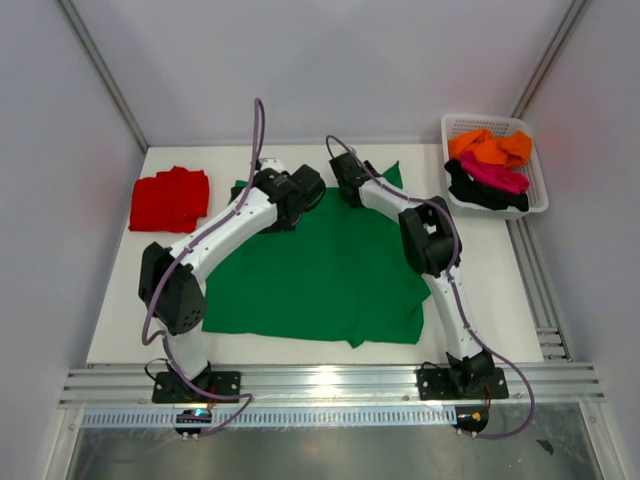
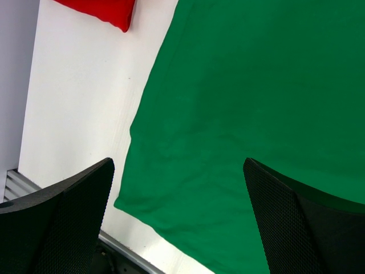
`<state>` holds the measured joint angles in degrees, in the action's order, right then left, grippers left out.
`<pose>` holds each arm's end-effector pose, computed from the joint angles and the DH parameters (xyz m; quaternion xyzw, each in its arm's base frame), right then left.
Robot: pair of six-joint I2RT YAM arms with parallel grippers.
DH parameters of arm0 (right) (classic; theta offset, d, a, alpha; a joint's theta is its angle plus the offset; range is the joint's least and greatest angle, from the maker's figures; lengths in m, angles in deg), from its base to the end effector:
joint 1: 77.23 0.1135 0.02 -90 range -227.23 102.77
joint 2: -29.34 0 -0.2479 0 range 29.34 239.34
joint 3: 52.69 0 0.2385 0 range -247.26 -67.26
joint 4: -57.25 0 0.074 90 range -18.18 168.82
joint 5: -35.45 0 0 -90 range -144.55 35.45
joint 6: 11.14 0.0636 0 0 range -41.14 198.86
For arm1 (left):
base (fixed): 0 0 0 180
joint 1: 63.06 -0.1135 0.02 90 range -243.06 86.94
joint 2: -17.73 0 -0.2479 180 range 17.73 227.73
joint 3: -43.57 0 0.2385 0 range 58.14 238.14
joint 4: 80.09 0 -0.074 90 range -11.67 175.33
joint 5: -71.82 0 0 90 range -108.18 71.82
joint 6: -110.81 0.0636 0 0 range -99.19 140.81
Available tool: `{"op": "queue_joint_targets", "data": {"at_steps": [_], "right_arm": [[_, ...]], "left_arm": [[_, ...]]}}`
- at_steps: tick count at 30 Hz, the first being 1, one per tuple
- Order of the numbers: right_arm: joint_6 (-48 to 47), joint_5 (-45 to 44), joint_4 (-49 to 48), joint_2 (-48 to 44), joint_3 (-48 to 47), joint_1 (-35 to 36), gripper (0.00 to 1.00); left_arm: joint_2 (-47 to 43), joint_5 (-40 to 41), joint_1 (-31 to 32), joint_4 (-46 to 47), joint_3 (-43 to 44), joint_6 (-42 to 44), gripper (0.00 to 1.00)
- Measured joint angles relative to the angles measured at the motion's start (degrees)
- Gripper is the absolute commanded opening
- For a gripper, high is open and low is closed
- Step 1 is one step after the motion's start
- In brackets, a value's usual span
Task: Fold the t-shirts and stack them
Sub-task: Flatten out the tshirt
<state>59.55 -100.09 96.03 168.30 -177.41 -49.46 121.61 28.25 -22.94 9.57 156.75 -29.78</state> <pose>0.4719 0.1972 0.1229 -0.2367 0.8507 -0.3445 0.3187 0.2845 -0.1795 0.2763 -0.1143 0.9096 0.2251 0.3300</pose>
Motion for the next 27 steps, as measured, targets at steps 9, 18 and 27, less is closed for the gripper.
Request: {"op": "queue_joint_targets", "data": {"at_steps": [9, 18, 27], "right_arm": [[-0.1, 0.9, 0.4, 1.1, -0.1, 0.0, 0.14], [0.2, 0.3, 0.2, 1.1, -0.2, 0.0, 0.03], [-0.3, -3.8, -6.1, -2.4, 5.7, 0.2, 0.03]], "left_arm": [[0.0, 0.0, 0.0, -0.2, -0.9, -0.1, 0.97], [-0.6, 0.0, 0.0, -0.2, -1.0, -0.2, 0.97], [-0.8, -0.2, 0.0, -0.2, -1.9, -0.2, 0.97]]}}
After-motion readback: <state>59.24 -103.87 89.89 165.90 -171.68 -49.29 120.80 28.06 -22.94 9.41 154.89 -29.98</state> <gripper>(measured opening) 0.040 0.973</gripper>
